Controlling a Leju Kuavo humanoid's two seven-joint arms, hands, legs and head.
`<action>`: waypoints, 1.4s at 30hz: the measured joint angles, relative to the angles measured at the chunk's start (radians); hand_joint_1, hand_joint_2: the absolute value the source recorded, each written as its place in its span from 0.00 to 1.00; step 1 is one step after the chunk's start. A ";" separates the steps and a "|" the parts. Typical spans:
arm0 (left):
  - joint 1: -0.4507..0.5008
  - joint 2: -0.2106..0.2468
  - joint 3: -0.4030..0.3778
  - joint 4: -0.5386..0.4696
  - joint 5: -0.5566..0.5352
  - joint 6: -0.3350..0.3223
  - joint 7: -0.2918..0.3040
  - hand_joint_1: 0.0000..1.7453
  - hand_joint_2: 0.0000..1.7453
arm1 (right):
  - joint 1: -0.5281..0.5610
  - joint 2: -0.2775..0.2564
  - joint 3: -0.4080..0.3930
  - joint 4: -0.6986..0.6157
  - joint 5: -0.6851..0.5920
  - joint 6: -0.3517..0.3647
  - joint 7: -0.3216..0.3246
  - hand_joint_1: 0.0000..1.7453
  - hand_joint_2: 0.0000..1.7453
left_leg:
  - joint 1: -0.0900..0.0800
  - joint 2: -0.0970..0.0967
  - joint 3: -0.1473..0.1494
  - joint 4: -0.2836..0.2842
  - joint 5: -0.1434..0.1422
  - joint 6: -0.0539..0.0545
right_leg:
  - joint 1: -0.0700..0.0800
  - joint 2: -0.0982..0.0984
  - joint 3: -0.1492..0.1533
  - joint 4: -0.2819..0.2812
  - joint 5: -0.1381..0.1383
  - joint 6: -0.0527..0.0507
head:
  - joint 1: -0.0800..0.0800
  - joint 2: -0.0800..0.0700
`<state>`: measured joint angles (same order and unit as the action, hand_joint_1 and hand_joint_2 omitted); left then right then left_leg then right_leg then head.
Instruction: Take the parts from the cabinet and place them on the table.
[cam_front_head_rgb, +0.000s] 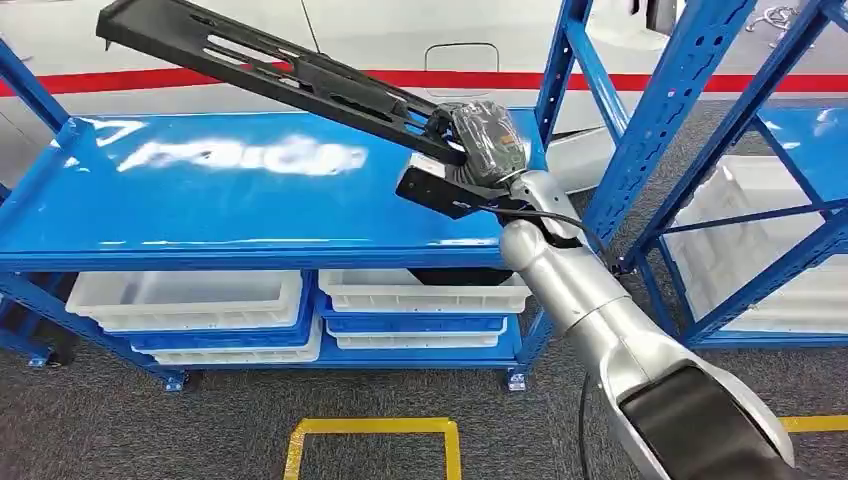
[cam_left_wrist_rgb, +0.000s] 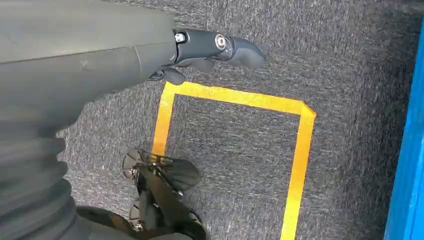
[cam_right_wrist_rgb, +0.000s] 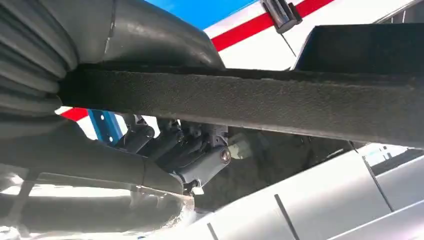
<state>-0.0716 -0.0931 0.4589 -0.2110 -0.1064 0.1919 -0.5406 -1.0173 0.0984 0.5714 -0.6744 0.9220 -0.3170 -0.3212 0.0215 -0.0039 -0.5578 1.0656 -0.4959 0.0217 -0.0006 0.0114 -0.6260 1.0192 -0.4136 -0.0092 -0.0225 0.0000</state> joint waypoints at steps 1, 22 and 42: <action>-0.002 0.002 0.000 0.000 0.000 0.000 0.000 0.00 1.00 | -0.001 0.000 0.000 0.000 0.000 -0.001 0.000 0.97 1.00 | -0.004 0.004 0.026 -0.044 -0.020 0.007 | 0.006 0.000 -0.004 0.000 0.005 0.007 | 0.002 0.000; 0.000 -0.002 0.000 0.003 -0.011 -0.003 0.005 0.00 1.00 | 0.001 -0.003 -0.004 0.001 0.013 -0.003 0.015 0.97 1.00 | 0.001 0.012 -0.143 -0.031 0.097 -0.030 | -0.032 -0.010 0.085 -0.012 -0.073 0.014 | -0.004 0.000; -0.008 -0.003 0.000 0.005 -0.025 0.000 0.015 0.00 1.00 | 0.005 -0.020 -0.018 -0.003 0.021 -0.004 0.021 0.97 1.00 | -0.010 0.014 -0.056 -0.066 0.079 0.031 | -0.012 -0.014 -0.121 0.311 -0.149 0.032 | 0.004 0.000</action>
<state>-0.0799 -0.0965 0.4589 -0.2064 -0.1312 0.1919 -0.5261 -1.0119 0.0782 0.5535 -0.6775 0.9426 -0.3212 -0.2998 0.0114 0.0098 -0.6140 0.9996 -0.4166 0.0527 -0.0130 -0.0024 -0.7465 1.3303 -0.5631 0.0231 -0.0183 0.0000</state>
